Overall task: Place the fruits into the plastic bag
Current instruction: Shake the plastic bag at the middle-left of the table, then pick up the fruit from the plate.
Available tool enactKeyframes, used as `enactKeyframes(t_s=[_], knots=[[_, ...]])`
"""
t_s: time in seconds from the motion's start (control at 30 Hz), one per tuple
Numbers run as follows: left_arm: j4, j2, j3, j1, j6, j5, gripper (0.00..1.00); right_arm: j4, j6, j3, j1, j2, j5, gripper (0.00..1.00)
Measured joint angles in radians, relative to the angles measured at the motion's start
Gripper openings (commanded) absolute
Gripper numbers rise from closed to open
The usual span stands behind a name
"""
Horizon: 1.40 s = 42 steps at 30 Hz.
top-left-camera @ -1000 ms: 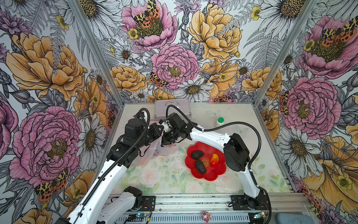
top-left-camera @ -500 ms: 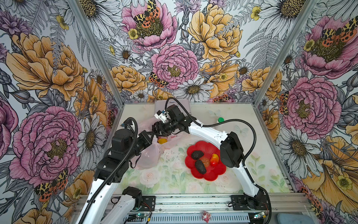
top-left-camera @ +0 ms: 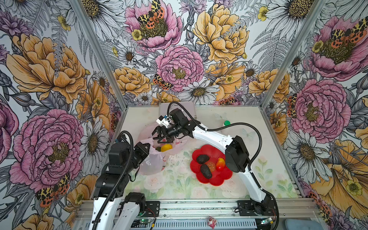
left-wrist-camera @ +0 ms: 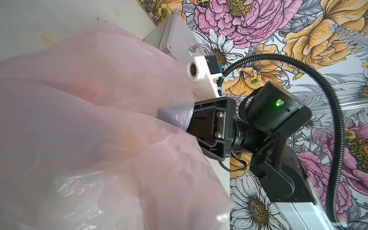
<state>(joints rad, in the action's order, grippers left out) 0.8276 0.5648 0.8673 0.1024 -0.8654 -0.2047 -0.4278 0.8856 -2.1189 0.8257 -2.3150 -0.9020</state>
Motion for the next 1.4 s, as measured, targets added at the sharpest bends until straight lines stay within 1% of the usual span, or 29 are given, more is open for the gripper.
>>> enactKeyframes(t_s=[0.13,0.23,0.4,0.53,0.6,0.67,0.8,0.87,0.97,1.07,1.17,1.27,1.4], knots=[[0.0,0.005,0.0,-0.002,0.0,-0.004,0.0,-0.002,-0.01,0.041,-0.023,0.051,0.021,1.0],[0.0,0.015,-0.013,-0.002,-0.011,-0.011,0.0,0.0,-0.024,0.132,-0.058,0.158,0.053,0.99],[0.003,0.026,-0.037,-0.002,-0.026,-0.015,0.0,0.008,-0.062,0.379,-0.131,0.458,0.156,0.99],[0.005,0.015,-0.051,-0.002,-0.026,-0.016,0.0,0.018,-0.092,0.625,-0.201,0.735,0.262,1.0],[0.006,0.01,-0.061,-0.002,-0.026,-0.018,0.0,-0.011,-0.108,0.729,-0.239,0.834,0.307,0.99],[0.006,0.008,-0.072,-0.002,-0.026,-0.019,0.0,-0.094,-0.149,0.818,-0.268,0.91,0.368,1.0],[0.008,0.004,-0.095,-0.003,-0.027,-0.023,0.0,-0.311,-0.231,0.904,-0.279,0.954,0.486,0.99],[0.006,-0.004,-0.104,-0.003,-0.029,-0.023,0.0,-0.408,-0.257,0.932,-0.264,0.965,0.527,1.0],[0.005,-0.018,-0.118,-0.003,-0.03,-0.026,0.0,-0.505,-0.278,0.946,-0.222,0.982,0.56,0.99],[0.003,-0.019,-0.136,-0.005,-0.03,-0.03,0.0,-0.555,-0.298,0.945,-0.154,0.983,0.596,0.99],[0.003,-0.013,-0.143,-0.007,-0.03,-0.034,0.0,-0.591,-0.312,0.943,-0.085,0.951,0.621,1.0],[-0.003,-0.012,-0.143,-0.008,-0.03,-0.037,0.0,-0.613,-0.319,0.943,-0.047,0.906,0.638,1.0],[-0.006,-0.012,-0.143,-0.008,-0.03,-0.041,0.0,-0.628,-0.328,0.935,-0.027,0.851,0.666,0.99]])
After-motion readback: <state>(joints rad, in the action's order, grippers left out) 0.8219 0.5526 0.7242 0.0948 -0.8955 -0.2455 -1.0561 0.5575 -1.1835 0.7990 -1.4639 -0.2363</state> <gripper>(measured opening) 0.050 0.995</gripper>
